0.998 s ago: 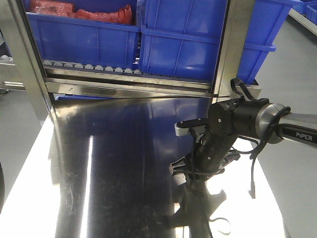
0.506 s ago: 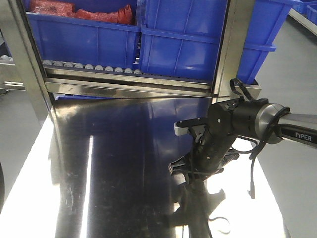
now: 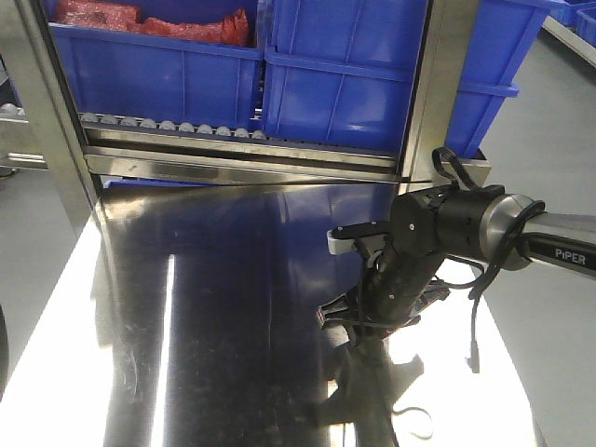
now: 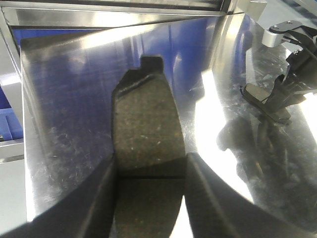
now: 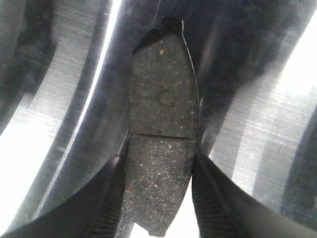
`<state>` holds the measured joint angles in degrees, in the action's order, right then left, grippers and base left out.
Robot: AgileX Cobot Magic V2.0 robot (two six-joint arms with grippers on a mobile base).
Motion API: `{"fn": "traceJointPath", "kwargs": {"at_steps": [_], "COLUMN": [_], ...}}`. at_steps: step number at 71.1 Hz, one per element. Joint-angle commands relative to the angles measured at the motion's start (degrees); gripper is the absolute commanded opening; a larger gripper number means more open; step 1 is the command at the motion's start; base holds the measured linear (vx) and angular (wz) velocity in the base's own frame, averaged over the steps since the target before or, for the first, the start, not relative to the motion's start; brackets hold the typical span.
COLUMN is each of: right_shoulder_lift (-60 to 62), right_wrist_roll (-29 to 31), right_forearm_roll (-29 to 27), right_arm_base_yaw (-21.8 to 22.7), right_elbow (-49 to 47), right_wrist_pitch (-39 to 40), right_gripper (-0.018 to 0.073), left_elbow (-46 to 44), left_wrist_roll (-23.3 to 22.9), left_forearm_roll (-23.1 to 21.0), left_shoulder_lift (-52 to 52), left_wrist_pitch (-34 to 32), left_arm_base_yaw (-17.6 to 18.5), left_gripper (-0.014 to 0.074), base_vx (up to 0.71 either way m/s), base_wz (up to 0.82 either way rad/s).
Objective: Move and align brake pads A on conveyor
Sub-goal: 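Hold the pad in the right gripper and lift it off the table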
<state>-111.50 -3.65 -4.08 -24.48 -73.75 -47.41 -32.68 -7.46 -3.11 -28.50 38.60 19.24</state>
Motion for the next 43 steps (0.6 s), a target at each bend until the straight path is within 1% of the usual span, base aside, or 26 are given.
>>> {"fn": "traceJointPath", "kwargs": {"at_steps": [1,30,43], "right_shoulder_lift": [2.6,2.6,2.6], "right_wrist_roll": [0.7,0.7,0.7], "right_forearm_roll": [-0.1,-0.1,-0.1], "right_arm_base_yaw": [0.2,0.2,0.2], "right_elbow": [-1.7,-1.7,-1.7], "right_wrist_pitch": [2.5,3.2,3.3], "right_gripper": [0.0311,0.0328,0.037], "left_elbow": [-1.5,-1.5,-1.5], "left_wrist_roll": [-0.1,-0.1,-0.1], "left_forearm_roll": [-0.1,-0.1,-0.1], "left_shoulder_lift": [-0.2,-0.2,-0.2], "left_wrist_pitch": [-5.0,-5.0,-5.0], "left_arm_base_yaw": [0.4,0.4,0.4], "left_gripper": [0.0217,0.0217,0.0217], "base_vx": [0.0,0.0,0.0], "base_wz": [0.0,0.0,0.0]}}
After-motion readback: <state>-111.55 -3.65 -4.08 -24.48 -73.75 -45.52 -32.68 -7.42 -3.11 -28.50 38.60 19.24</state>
